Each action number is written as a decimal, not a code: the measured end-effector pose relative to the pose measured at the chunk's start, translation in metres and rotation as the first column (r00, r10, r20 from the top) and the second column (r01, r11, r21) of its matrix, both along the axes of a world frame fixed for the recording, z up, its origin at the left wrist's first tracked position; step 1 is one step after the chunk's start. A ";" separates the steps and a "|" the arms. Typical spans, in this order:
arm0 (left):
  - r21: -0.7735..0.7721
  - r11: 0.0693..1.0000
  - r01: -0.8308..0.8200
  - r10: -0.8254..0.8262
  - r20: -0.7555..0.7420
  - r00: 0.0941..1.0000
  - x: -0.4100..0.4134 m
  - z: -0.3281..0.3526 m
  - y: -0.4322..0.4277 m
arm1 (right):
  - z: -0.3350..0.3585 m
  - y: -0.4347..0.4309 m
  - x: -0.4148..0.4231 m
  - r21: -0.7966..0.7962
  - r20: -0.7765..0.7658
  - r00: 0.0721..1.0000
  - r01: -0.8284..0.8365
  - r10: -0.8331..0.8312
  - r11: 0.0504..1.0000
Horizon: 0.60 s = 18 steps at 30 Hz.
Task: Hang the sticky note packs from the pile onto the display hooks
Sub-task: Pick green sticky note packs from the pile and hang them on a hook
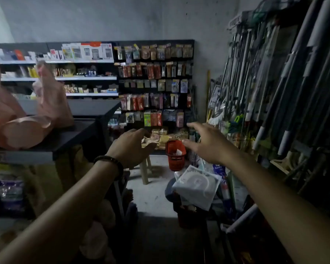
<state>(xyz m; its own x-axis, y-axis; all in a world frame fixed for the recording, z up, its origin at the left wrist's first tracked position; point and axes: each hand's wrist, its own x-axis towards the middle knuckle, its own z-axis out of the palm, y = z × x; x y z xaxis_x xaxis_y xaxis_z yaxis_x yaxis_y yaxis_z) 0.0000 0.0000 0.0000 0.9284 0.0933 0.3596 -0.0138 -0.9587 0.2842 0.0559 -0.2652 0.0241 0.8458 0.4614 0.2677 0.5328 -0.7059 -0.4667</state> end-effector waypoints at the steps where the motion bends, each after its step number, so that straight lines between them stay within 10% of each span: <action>1: 0.003 1.000 -0.007 0.007 -0.020 1.000 0.004 -0.005 -0.002 | -0.005 0.000 0.006 -0.008 0.002 1.000 -0.003 0.003 1.000; 18: 0.000 1.000 0.006 -0.006 -0.096 0.995 0.180 -0.036 0.076 | -0.054 0.106 0.191 -0.135 -0.062 0.998 0.014 -0.022 0.991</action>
